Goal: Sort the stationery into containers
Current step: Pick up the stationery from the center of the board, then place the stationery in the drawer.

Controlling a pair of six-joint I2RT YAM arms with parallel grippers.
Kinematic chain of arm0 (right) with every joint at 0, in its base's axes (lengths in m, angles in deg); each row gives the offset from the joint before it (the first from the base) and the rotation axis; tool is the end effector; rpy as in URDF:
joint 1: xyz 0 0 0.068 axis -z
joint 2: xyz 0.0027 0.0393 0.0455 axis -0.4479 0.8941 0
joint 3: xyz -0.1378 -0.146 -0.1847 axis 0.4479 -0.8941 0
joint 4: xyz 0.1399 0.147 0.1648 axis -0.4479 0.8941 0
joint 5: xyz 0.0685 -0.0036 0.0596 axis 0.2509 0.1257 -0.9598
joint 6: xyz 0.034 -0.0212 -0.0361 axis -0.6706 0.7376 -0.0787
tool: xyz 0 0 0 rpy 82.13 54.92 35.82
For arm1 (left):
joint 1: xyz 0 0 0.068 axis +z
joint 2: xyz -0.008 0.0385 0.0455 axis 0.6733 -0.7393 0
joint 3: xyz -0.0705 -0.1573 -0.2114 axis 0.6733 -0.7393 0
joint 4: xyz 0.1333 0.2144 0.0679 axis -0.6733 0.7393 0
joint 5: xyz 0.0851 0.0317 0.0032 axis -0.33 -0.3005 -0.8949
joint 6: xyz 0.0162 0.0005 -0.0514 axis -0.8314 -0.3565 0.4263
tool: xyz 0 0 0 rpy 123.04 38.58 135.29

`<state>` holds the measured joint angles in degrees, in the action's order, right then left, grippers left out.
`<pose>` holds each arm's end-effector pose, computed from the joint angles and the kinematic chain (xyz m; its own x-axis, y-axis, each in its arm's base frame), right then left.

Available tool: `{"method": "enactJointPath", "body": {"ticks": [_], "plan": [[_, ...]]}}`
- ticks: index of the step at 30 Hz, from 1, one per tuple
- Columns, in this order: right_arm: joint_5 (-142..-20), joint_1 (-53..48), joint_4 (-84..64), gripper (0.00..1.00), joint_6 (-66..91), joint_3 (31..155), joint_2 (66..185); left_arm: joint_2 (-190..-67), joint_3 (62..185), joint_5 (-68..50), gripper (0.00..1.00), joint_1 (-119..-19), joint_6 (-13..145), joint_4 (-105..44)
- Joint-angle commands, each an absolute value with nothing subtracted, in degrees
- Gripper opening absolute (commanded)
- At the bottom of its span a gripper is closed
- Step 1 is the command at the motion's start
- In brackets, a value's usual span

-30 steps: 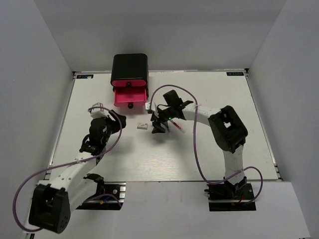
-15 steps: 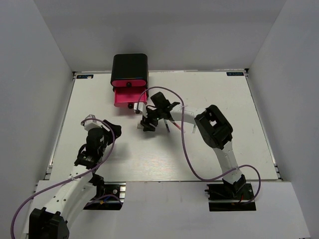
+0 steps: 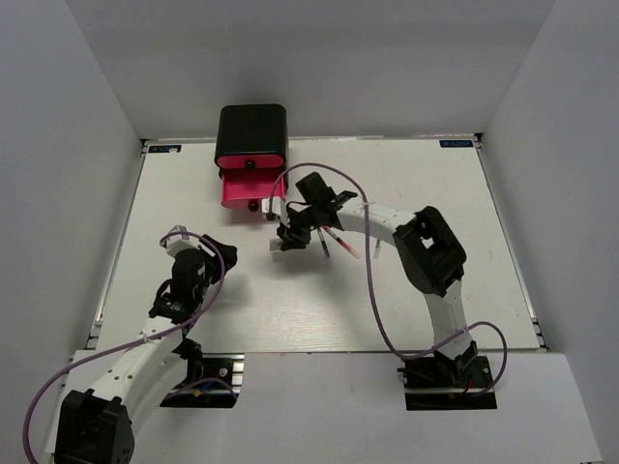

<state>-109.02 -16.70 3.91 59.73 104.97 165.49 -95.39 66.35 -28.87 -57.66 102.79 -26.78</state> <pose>0.3225 0.3322 0.1777 0.1352 -0.6021 -0.7869 -0.9908 -0.0822 -0.1073 0.1611 -0.0368 0.1798 -0.3765 -0.6511 -0.6590 -0.2856 0.7583 -0.5860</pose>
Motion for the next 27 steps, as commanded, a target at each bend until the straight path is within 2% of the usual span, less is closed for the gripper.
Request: {"method": "enactJointPath", "body": {"ticks": [1,7,14,16,18,19,22,26,27], "plan": [[-112.5,-16.1,1.8,0.00,60.5,107.1,155.8,-96.0,65.3,-29.4,0.78,-57.5,104.0,-32.1],[-106.2,-15.9,-3.3,0.00,60.2,113.1,155.4,-101.5,65.3,-27.7,0.78,-57.5,104.6,-36.7],[-98.3,-15.9,-5.2,0.00,63.4,123.9,164.9,-104.7,67.0,-26.6,0.78,-57.5,104.6,-40.2],[-95.8,-16.0,-5.6,0.12,64.2,127.1,168.6,-104.7,67.0,-26.6,0.78,-57.5,104.6,-40.2],[-93.1,-16.1,-6.1,0.35,64.3,129.4,170.7,-104.7,67.5,-26.6,0.78,-57.5,104.6,-40.2],[-92.3,-16.1,-9.2,0.43,64.2,129.8,171.4,-104.7,67.5,-26.6,0.78,-57.5,104.6,-40.2],[-90.3,-15.8,-12.0,0.56,62.7,129.8,171.5,-105.2,67.5,-26.6,0.78,-57.5,104.6,-40.2],[-91.0,-15.8,-13.2,0.60,61.0,128.1,167.6,-107.6,67.5,-26.6,0.78,-57.5,104.6,-43.1],[-91.3,-15.7,-14.2,0.60,60.4,124.5,165.5,-109.8,67.5,-25.9,0.76,-57.5,104.1,-45.2]]}}
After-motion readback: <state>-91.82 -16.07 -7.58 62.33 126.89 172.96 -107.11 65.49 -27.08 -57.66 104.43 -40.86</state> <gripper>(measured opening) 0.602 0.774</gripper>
